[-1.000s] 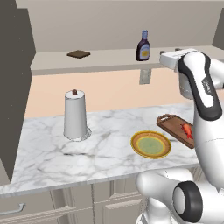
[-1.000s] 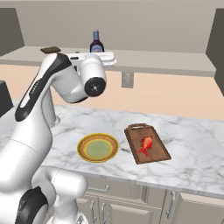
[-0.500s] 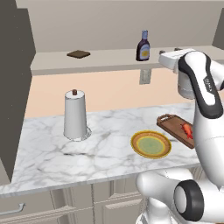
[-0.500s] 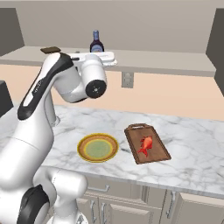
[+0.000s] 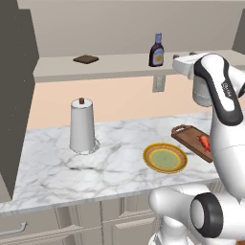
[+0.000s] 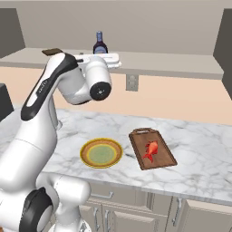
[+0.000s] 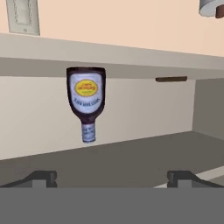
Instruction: Pick the fish from the plate and place it on the cutting board. Then pick the condiment bottle from the cabinet and place it next to the cutting board.
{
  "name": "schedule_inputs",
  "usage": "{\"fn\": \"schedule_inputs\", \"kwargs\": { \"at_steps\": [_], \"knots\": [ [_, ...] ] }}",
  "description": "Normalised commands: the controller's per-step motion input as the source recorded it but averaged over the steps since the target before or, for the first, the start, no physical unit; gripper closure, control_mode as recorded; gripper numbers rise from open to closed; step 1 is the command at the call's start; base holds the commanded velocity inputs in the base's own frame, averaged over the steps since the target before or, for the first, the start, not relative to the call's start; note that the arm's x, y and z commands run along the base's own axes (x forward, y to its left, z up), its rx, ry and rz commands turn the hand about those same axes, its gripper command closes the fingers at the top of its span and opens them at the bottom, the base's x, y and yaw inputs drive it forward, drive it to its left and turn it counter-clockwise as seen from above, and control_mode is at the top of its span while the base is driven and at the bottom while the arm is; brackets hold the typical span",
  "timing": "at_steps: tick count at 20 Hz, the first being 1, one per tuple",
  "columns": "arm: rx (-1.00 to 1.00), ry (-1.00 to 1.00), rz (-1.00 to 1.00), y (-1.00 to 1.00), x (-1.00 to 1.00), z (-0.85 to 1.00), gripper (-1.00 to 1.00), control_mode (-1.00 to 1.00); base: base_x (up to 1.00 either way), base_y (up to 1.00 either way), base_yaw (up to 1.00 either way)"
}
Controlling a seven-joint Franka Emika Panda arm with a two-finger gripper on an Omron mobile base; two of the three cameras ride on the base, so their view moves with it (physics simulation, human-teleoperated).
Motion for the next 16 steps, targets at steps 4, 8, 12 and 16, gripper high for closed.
{"fn": "schedule_inputs", "kwargs": {
  "at_steps": [4, 8, 12, 16],
  "knots": [
    [0.0, 0.0, 0.0, 0.0, 0.09, 0.0, -1.0, -1.0, 0.0, 0.0, 0.0],
    [0.0, 0.0, 0.0, 0.0, 0.12, 0.0, -1.0, -1.0, 0.0, 0.0, 0.0],
    [0.0, 0.0, 0.0, 0.0, 0.13, 0.0, -1.0, -1.0, 0.0, 0.0, 0.0],
    [0.0, 0.0, 0.0, 0.0, 0.14, 0.01, -1.0, -1.0, 0.0, 0.0, 0.0]
  ]
}}
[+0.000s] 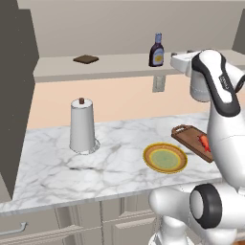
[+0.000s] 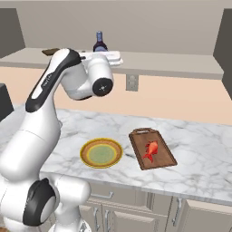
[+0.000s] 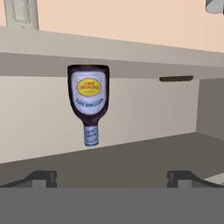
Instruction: Pick the fish from the plate and place it on the cutting board. Then pick the condiment bottle from the cabinet and place it next to the cutting board.
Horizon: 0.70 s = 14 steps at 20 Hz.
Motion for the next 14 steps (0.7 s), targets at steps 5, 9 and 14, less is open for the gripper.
{"fn": "schedule_inputs", "kwargs": {
  "at_steps": [5, 9, 14],
  "knots": [
    [0.0, 0.0, 0.0, 0.0, 0.1, 0.02, -1.0, -1.0, 0.0, 0.0, 0.0],
    [0.0, 0.0, 0.0, 0.05, 0.07, 0.05, -1.0, -1.0, 0.0, 0.0, 0.0],
    [0.0, 0.0, 0.0, 0.1, 0.05, 0.04, -1.0, -1.0, 0.0, 0.0, 0.0]
  ]
}}
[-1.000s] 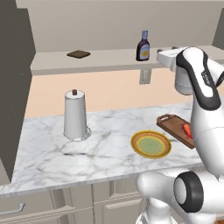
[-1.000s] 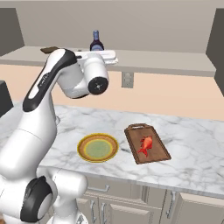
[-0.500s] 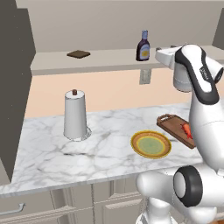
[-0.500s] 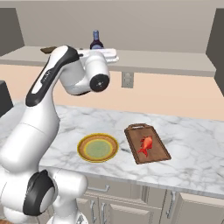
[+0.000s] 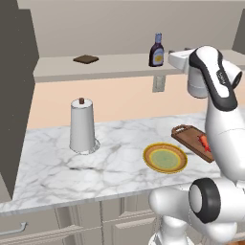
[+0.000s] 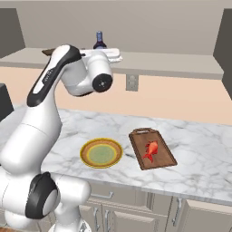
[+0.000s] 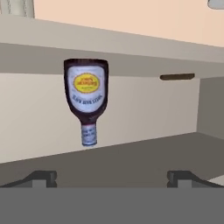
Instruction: Pick the fish from the plate and place it on the cutting board. Then pick the condiment bottle from the cabinet and place it next to the cutting board.
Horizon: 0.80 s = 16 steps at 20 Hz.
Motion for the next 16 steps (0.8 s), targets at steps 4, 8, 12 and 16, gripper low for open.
{"fn": "schedule_inputs", "kwargs": {
  "at_steps": [4, 8, 12, 16],
  "knots": [
    [0.0, 0.0, 0.0, 0.1, 0.08, 0.0, -1.0, -1.0, 0.0, 0.0, 0.0],
    [0.0, 0.0, 0.0, 0.02, 0.13, 0.0, -1.0, -1.0, 0.0, 0.0, 0.0],
    [0.0, 0.0, 0.0, 0.0, 0.17, 0.0, -1.0, -1.0, 0.0, 0.0, 0.0],
    [0.0, 0.0, 0.0, 0.0, 0.16, 0.0, -1.0, -1.0, 0.0, 0.0, 0.0]
  ]
}}
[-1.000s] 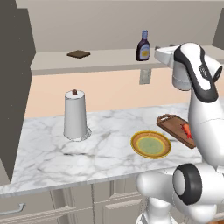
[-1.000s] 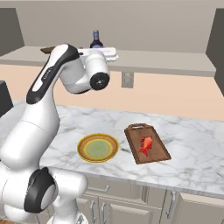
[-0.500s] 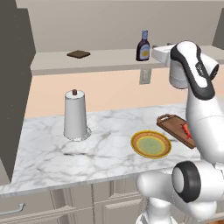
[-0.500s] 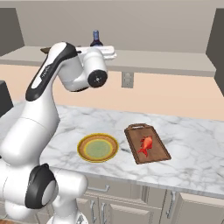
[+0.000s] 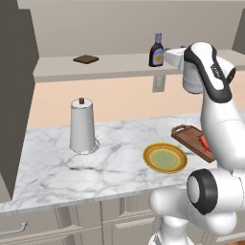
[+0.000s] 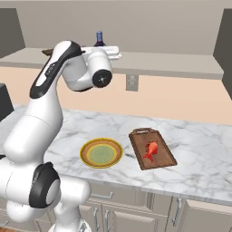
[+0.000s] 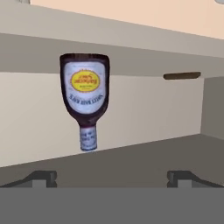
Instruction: Pick the fish from the plate and place it on the cutting board. Then pick the condiment bottle from the cabinet and place it next to the cutting board.
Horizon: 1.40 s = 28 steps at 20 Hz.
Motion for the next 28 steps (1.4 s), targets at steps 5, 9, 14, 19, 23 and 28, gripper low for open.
{"fn": "schedule_inputs", "kwargs": {
  "at_steps": [5, 9, 14, 19, 23, 28],
  "knots": [
    [0.0, 0.0, 0.0, 0.0, 0.11, 0.0, -1.0, -1.0, 0.0, 0.0, 0.0],
    [0.0, 0.0, 0.0, 0.03, 0.12, 0.0, -1.0, -1.0, 0.0, 0.0, 0.0],
    [0.0, 0.0, 0.0, 0.01, 0.14, 0.0, -1.0, -1.0, 0.0, 0.0, 0.0],
    [0.0, 0.0, 0.0, 0.01, 0.13, 0.0, -1.0, -1.0, 0.0, 0.0, 0.0],
    [0.0, 0.0, 0.0, 0.01, 0.14, 0.0, -1.0, -1.0, 0.0, 0.0, 0.0],
    [0.0, 0.0, 0.0, 0.01, 0.14, 0.0, -1.0, -1.0, 0.0, 0.0, 0.0]
  ]
}}
